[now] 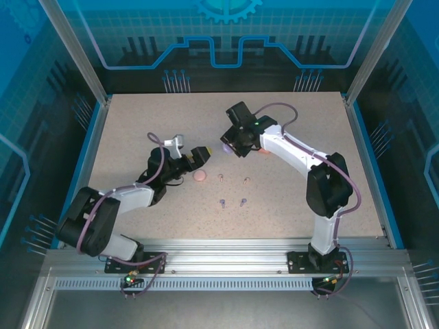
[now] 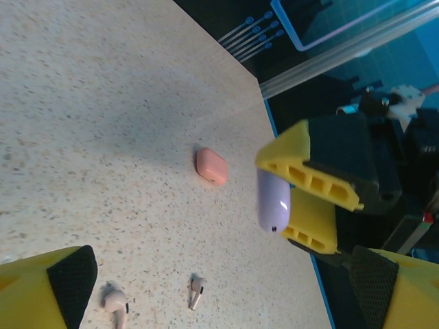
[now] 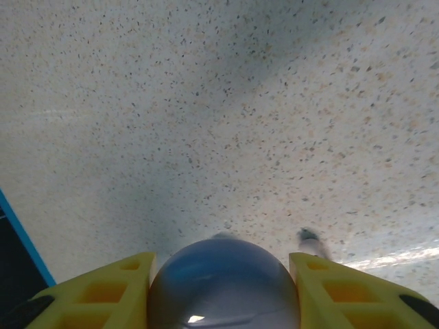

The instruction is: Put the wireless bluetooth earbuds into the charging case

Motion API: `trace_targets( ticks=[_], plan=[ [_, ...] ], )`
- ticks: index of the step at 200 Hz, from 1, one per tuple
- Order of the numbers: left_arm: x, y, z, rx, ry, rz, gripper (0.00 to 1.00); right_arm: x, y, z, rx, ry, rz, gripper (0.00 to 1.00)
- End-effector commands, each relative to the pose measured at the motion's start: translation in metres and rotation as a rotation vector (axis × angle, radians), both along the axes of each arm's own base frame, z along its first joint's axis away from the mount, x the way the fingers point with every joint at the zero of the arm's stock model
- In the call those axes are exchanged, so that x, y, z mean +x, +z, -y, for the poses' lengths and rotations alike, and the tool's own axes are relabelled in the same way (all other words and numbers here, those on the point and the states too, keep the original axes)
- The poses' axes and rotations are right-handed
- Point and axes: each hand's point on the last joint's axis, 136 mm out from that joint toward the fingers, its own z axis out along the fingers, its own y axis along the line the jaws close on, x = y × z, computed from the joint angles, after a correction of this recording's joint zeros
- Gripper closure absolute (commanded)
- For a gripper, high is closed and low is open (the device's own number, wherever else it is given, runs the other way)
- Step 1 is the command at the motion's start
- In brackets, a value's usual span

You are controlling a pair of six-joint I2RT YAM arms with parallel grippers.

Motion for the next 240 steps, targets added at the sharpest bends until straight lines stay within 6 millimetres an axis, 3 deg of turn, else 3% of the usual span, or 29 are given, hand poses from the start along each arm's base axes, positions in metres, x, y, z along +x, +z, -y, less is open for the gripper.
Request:
trace_targets(
  ticks=[1, 21, 54, 80, 150, 240],
  plan=[
    [0.010, 0.013, 0.016, 0.002, -0.021, 0.100, 0.04, 0.004, -0.007, -0.003, 0.055, -0.068, -0.039, 0.61],
    [0.015, 0.009, 0.023, -0.010, -0.023, 0.103, 0.07, 0.005, -0.007, -0.004, 0.055, -0.077, -0.042, 0.61],
    [0.023, 0.007, 0.033, -0.030, -0.038, 0.109, 0.31, 0.005, -0.008, -0.007, 0.052, -0.078, -0.045, 0.61],
    [0.027, 0.007, 0.040, -0.050, -0.040, 0.114, 0.38, 0.005, -0.012, -0.010, 0.052, -0.080, -0.052, 0.61],
    [0.038, 0.002, 0.056, -0.076, -0.038, 0.110, 0.42, 0.005, -0.015, -0.016, 0.065, -0.076, -0.056, 0.61],
    [0.048, -0.004, 0.060, -0.095, 0.009, 0.112, 0.55, 0.000, -0.025, -0.023, 0.075, -0.064, -0.073, 0.62]
  ],
)
